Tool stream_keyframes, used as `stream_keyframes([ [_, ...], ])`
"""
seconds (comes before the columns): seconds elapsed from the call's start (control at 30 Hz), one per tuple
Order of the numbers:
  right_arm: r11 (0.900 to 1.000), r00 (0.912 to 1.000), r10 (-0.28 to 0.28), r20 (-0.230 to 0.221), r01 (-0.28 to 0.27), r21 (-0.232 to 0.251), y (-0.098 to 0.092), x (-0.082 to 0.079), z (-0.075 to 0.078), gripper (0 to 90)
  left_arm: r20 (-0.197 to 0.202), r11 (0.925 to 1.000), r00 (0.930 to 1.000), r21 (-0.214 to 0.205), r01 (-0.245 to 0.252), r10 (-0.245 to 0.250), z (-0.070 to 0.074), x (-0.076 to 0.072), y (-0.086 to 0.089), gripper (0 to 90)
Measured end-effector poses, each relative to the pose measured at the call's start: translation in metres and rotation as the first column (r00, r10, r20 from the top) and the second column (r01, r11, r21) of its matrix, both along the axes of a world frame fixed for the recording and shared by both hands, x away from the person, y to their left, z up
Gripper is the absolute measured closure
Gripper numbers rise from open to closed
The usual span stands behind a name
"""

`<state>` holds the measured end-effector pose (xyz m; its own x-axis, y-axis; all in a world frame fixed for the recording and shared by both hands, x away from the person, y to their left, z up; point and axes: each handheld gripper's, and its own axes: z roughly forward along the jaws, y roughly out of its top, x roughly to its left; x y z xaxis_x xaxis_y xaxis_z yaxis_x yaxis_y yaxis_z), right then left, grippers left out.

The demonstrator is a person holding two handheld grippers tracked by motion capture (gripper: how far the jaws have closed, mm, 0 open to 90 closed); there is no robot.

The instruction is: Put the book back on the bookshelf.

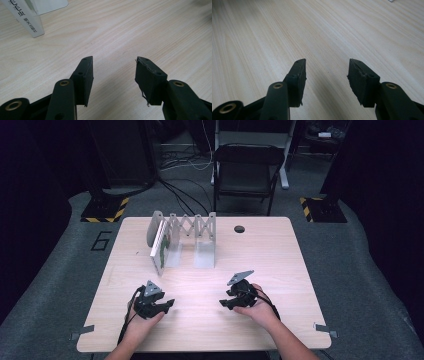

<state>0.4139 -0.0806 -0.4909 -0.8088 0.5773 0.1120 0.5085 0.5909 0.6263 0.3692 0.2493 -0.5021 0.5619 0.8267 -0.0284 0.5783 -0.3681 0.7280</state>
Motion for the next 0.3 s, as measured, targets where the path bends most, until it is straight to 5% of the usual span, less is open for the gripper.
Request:
stream_keyframes([
  [0.3,0.9999,1.0,-0.009,-0.004,0.009,0.007,-0.0051,0.001,-0.0035,48.6,-0.001,0.9993,0.9996,-0.026,-0.027,0.027,0.0,0.0076,0.001,47.5],
])
